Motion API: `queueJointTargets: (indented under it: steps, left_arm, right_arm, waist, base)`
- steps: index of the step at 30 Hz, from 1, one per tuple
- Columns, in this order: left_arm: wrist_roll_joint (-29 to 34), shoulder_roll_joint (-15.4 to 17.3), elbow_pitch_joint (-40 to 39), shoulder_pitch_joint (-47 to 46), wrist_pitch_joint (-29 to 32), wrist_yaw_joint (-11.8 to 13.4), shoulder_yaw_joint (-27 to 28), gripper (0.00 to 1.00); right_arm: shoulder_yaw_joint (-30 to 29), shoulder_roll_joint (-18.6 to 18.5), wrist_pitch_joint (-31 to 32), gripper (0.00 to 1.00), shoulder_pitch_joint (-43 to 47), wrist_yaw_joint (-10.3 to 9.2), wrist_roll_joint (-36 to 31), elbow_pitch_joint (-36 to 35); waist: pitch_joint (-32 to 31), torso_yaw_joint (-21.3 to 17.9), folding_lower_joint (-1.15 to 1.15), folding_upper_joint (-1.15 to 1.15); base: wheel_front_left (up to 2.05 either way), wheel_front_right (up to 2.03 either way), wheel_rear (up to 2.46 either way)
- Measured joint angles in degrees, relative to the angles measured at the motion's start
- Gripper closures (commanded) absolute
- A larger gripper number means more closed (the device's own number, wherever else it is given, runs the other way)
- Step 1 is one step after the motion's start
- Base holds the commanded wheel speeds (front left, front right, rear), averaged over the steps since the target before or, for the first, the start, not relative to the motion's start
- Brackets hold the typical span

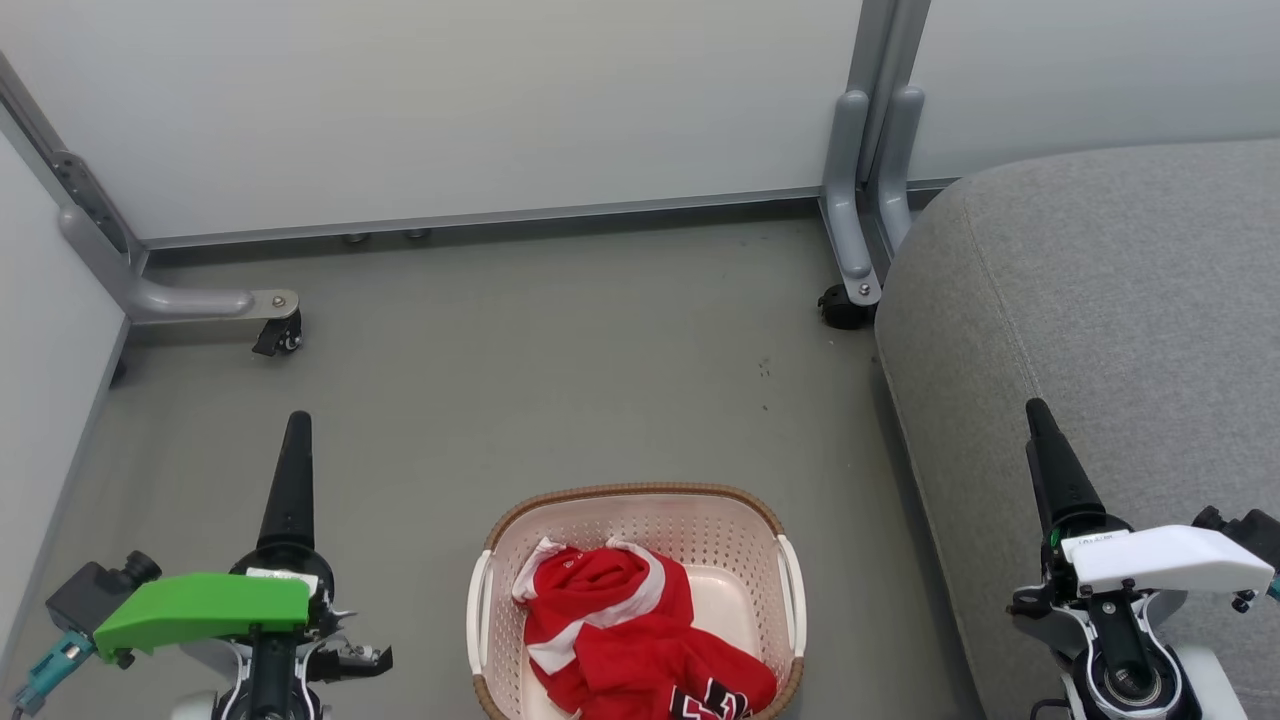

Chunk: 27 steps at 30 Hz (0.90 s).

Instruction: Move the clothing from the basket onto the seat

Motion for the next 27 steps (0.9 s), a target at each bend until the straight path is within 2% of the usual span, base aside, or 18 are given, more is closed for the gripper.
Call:
queueJointTargets:
  steps: [12, 27]
  left_arm:
    - [13.8, 0.1, -2.4, 0.2, -2.6, 0.0, -1.6, 0.00]
    - [28.4, 0.5, -3.0, 1.3, -5.3, 0.0, -4.2, 0.00]
  right_arm:
    - [2.3, -0.6, -2.5, 0.00, 0.7, 0.01, -15.4, -2.9]
    - [4.3, -0.8, -5.4, 0.00, 1.7, 0.01, -28.8, -4.3]
  waist:
    - [-0.1, 0.0, 0.00, 0.00]
    - [-0.4, 0.3, 0.00, 0.00]
  base:
    - [0.00, 0.00, 0.00]
    - [0.00, 0.00, 0.00]
